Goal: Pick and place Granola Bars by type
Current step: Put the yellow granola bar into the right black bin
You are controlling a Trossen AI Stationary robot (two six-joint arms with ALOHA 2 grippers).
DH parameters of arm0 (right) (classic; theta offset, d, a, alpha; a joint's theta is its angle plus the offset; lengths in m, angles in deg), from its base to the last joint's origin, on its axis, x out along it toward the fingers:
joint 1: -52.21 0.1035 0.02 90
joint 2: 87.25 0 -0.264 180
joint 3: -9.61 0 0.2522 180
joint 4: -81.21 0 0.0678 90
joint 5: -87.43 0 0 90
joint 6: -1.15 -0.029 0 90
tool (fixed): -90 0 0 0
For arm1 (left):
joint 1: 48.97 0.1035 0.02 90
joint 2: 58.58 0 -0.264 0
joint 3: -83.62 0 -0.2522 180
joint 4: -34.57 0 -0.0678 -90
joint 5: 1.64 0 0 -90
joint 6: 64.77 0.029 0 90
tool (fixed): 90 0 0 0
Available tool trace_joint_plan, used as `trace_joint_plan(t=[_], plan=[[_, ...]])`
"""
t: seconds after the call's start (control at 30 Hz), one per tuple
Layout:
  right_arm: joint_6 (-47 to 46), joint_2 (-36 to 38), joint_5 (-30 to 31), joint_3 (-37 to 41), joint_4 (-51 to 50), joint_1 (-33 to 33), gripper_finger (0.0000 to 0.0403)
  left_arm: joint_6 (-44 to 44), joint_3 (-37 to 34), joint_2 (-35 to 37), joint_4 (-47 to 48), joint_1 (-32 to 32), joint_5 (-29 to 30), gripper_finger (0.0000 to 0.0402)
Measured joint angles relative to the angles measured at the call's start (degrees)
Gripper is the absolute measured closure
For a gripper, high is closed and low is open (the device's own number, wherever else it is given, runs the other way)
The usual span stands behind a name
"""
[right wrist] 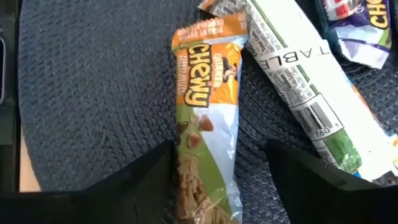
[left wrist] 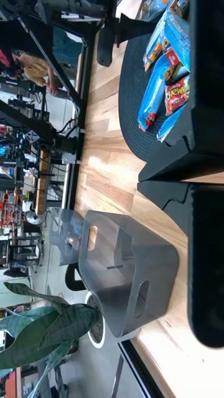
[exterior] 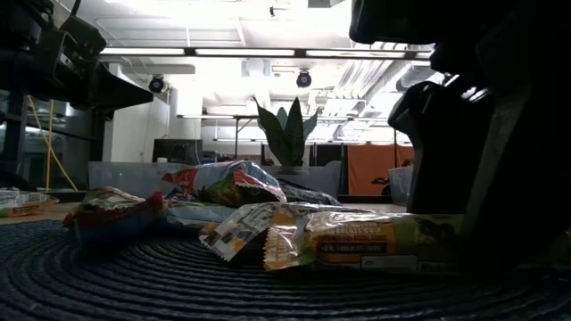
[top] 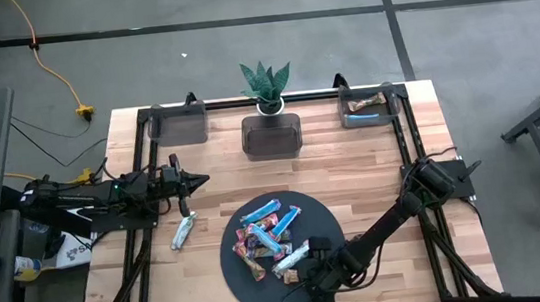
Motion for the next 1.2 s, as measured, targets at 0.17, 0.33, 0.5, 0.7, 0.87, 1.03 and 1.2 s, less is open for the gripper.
trace_joint_plan(t=[0.17, 0.33, 0.5, 0.7, 0.87, 1.03, 1.2], plan=[[0.04, 0.17, 0.29, 1.32, 1.15, 0.02, 0.0169, 0.01, 0.01, 0.0, 0.02, 0.0, -0.01, 0.04], [0.94, 0.26, 0.46, 2.06, 1.62, 0.02, 0.0206, 0.01, 0.01, 0.01, 0.02, 0.0, -0.01, 0.04], [1.57, 0.26, 0.35, 2.12, 1.81, -0.02, 0.0247, -0.01, 0.0, 0.0, 0.03, 0.0, -0.01, 0.04], [1.56, 0.2, -0.7, 2.12, 2.67, -0.02, 0.0284, -0.01, 0.01, 0.01, 0.02, 0.0, -0.01, 0.04], [1.54, 0.48, -2.3, 2.12, 3.13, -0.02, 0.0307, 0.01, -0.01, -0.01, 0.02, 0.0, -0.01, 0.04], [1.44, 1.26, -3.71, 2.26, 3.26, -0.02, 0.0322, -0.01, 0.0, 0.01, 0.0, 0.0, 0.01, 0.04], [1.86, 3.61, -4.04, 2.32, 3.25, -0.35, 0.0324, 0.01, -0.01, -0.01, 0.02, 0.0, -0.01, 0.04]])
